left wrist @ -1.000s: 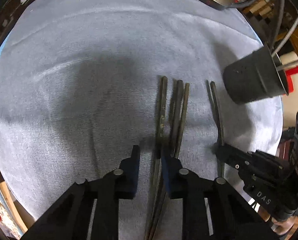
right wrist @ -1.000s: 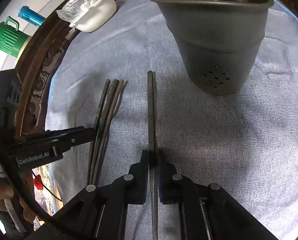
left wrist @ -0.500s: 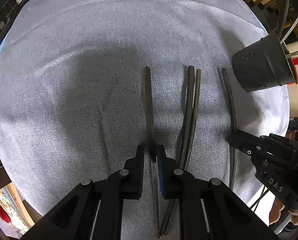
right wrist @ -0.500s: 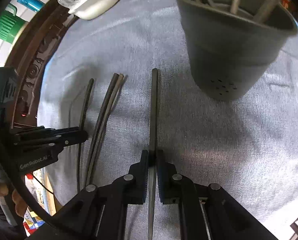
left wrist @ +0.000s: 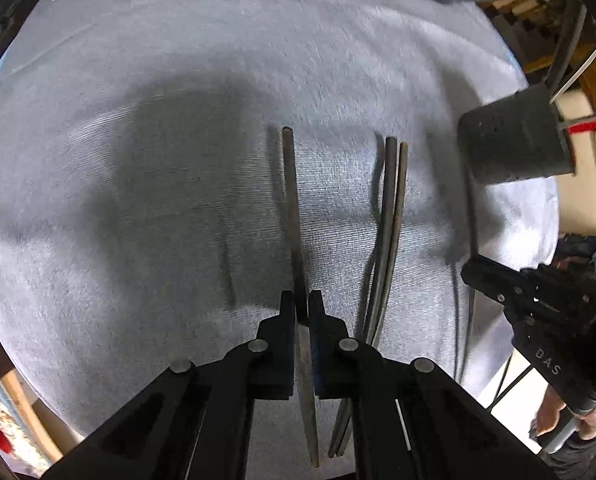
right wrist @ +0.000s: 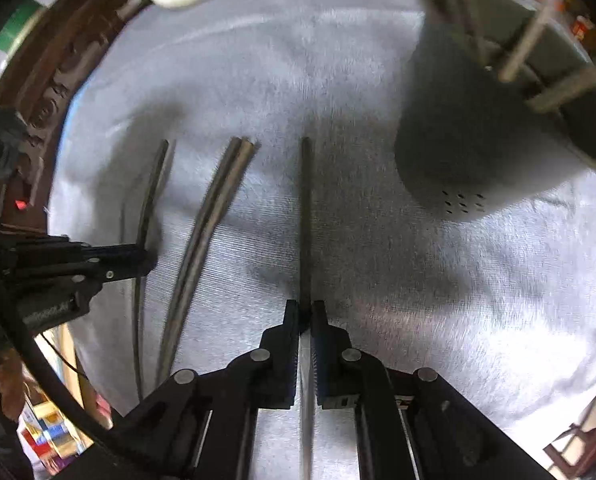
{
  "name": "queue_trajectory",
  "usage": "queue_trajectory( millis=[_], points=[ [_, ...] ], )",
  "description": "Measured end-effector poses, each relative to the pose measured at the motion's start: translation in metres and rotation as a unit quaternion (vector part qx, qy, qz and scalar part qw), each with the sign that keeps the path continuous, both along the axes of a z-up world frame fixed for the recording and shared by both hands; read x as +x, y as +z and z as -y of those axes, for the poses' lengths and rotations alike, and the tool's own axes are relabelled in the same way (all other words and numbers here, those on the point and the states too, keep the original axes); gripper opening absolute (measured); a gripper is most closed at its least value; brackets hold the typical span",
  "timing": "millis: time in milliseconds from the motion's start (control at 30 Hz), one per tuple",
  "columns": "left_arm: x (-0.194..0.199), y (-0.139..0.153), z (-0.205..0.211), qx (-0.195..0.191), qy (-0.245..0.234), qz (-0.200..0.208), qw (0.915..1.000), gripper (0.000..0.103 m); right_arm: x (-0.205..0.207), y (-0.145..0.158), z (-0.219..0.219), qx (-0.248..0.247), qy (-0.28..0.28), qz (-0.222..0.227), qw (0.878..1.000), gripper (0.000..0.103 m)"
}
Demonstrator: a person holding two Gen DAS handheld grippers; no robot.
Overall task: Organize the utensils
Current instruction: 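Lift both held chopsticks upright and carry them above the grey cup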
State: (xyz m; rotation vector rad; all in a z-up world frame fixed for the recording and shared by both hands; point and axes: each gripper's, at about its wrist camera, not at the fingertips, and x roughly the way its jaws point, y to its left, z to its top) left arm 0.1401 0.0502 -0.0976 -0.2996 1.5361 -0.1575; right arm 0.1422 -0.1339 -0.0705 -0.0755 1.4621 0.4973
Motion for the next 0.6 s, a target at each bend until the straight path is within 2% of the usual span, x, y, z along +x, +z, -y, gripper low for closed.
queue_trajectory(
  millis=[133, 267, 367, 433, 533, 600],
  points=[
    [-0.014, 0.024, -0.01, -0.008, 0.022, 0.06, 0.9979, 0.005, -0.022, 0.023, 0.02, 0.03, -0.029, 0.06, 0.997, 0.006],
    [-0.029, 0.052, -0.021, 0.0, 0.055, 0.131, 0.9899, 0.005, -0.044, 0.044, 0.059, 0.072, -0.082, 0.117, 0.987, 0.006],
    [-0.042, 0.068, -0.023, 0.012, 0.081, 0.182, 0.98, 0.005, -0.06, 0.055, 0.094, 0.095, -0.135, 0.157, 0.974, 0.006],
    [-0.047, 0.077, -0.024, 0.024, 0.098, 0.219, 0.9705, 0.005, -0.065, 0.062, 0.111, 0.103, -0.16, 0.182, 0.965, 0.006],
    [-0.052, 0.086, -0.022, 0.045, 0.12, 0.266, 0.9555, 0.005, -0.06, 0.079, 0.123, 0.11, -0.188, 0.237, 0.947, 0.006],
    [-0.055, 0.09, -0.019, 0.067, 0.138, 0.294, 0.9433, 0.005, -0.062, 0.089, 0.131, 0.11, -0.21, 0.282, 0.93, 0.006]
  ],
)
